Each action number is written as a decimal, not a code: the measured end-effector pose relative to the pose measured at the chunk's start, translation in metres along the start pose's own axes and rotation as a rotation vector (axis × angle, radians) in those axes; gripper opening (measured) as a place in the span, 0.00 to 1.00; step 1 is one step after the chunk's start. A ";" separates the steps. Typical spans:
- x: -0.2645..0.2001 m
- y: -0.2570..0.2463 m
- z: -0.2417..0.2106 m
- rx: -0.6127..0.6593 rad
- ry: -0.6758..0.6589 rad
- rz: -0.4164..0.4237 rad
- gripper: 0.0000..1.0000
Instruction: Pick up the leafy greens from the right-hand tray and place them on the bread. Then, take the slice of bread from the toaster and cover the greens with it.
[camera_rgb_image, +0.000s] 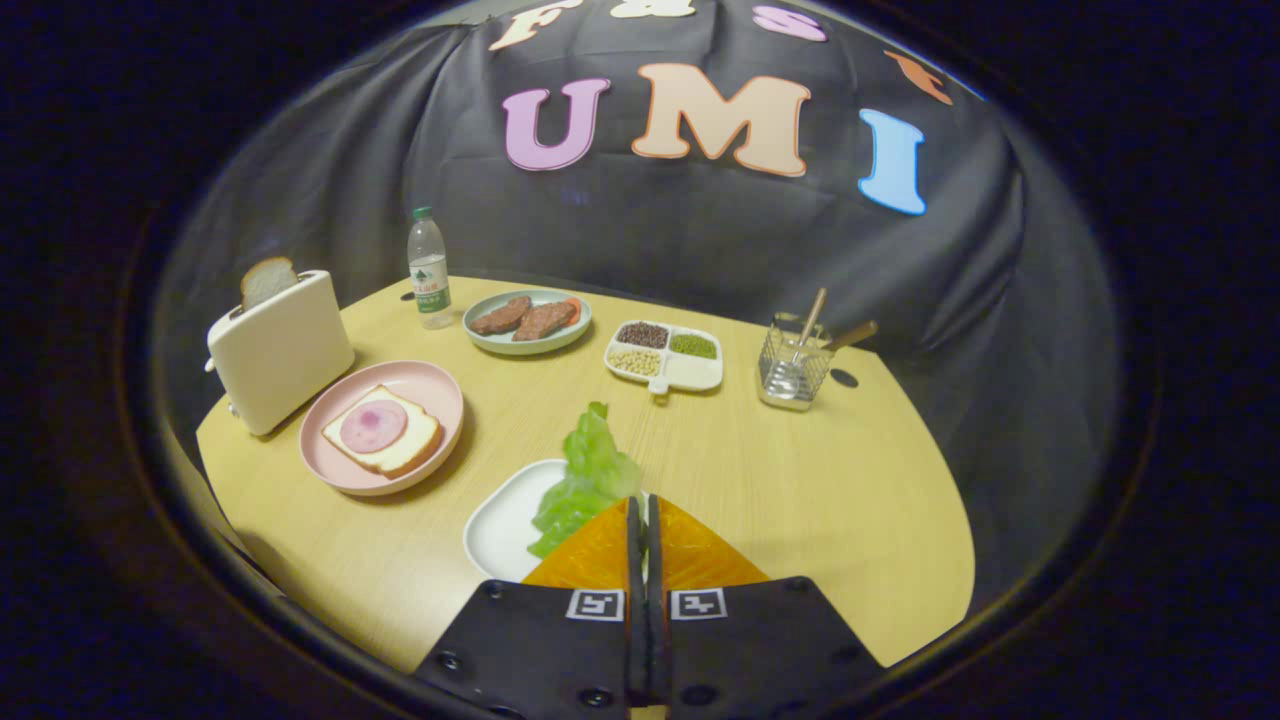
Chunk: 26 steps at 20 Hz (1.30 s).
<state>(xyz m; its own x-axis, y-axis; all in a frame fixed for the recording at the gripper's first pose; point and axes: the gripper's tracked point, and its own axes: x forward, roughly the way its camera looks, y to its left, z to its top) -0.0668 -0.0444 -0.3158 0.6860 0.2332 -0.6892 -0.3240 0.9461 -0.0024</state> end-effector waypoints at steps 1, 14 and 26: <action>-0.004 0.004 0.007 -0.010 -0.006 0.010 0.03; -0.030 0.117 0.086 -0.076 -0.087 0.182 0.03; -0.012 0.284 0.123 -0.139 -0.083 0.503 0.03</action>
<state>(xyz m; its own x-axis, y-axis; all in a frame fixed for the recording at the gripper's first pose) -0.0870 0.2490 -0.2195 0.4711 0.6727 -0.5705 -0.7055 0.6756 0.2140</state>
